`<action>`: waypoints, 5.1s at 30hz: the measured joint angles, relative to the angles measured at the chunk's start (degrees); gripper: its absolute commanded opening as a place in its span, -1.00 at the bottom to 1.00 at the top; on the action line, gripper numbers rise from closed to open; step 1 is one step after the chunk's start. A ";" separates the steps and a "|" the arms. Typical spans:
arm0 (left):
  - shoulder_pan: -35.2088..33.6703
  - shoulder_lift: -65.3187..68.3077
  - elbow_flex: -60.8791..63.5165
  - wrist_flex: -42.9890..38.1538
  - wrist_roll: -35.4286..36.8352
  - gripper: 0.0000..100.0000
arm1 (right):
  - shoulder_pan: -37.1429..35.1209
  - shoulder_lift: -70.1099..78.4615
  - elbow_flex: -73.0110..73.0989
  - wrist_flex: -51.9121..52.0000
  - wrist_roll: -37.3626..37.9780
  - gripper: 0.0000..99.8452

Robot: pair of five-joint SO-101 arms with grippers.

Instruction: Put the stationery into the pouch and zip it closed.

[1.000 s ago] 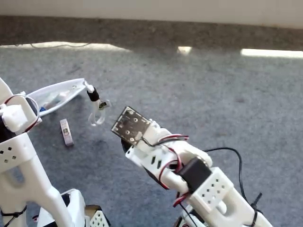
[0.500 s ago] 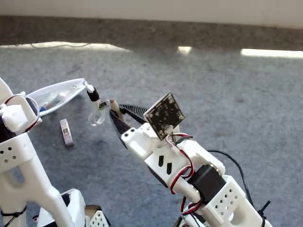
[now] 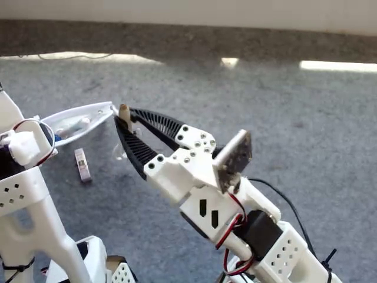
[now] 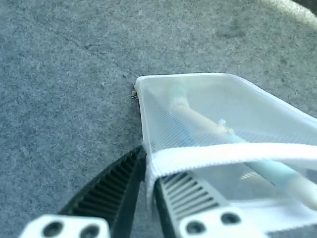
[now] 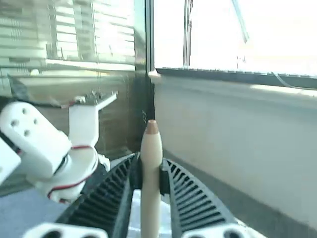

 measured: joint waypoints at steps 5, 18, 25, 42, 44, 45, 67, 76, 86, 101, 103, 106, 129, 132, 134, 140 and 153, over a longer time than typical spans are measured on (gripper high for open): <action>2.29 0.00 0.00 0.00 -1.58 -0.98 | 0.00 0.00 0.00 -15.12 0.00 -0.99; 2.46 0.00 0.00 0.00 -1.58 -0.98 | -2.64 17.85 0.00 -37.19 0.00 -0.99; 2.46 0.00 0.62 -0.18 -1.58 -0.98 | -2.64 29.01 0.00 -47.74 0.00 -0.99; 2.46 -0.09 0.88 -0.35 -1.58 -0.99 | -5.19 42.99 0.79 -50.55 0.00 -0.99; 2.02 -0.09 0.88 -0.35 -1.58 -0.99 | -5.19 45.45 0.79 -50.55 2.73 -0.99; 1.67 -0.09 0.88 -0.35 -1.58 -0.99 | -5.19 46.59 0.79 -50.55 5.36 -0.99; 1.14 -0.09 0.97 -0.35 -1.58 -0.99 | -5.54 49.58 0.62 -39.91 17.67 -0.51; 0.79 -0.09 0.97 -0.35 -1.58 -0.99 | -5.19 31.38 0.70 -23.30 4.40 -0.52; 0.79 -0.09 1.14 -0.35 -1.58 -0.99 | 8.53 25.93 -13.54 -3.69 -9.93 -0.99; 4.48 -0.09 1.14 -0.35 -2.55 -0.99 | 11.69 25.85 -27.78 13.45 -12.04 -0.99; 8.18 -0.09 1.14 -0.35 -3.43 -0.99 | 11.69 25.85 -27.78 13.45 -12.04 -0.99; 10.99 0.35 0.53 -0.35 -3.69 -0.99 | 11.69 25.85 -27.78 13.45 -12.04 -0.99; -7.38 5.36 -6.42 0.09 1.67 -0.99 | 10.64 25.85 -27.78 20.22 -12.04 -0.99; -10.02 5.54 -7.82 0.79 1.67 -0.99 | 7.21 25.85 -27.78 23.56 -12.22 -0.99; -11.52 5.80 -8.53 0.97 1.76 -0.99 | 4.57 25.76 -25.76 24.26 -12.22 -0.99; -15.38 5.89 -8.70 0.97 1.67 -0.99 | -2.90 31.21 -15.12 23.82 -12.31 -0.98; -23.82 5.89 -8.79 0.97 1.67 -0.99 | -12.40 51.69 -10.73 20.22 -18.37 -0.72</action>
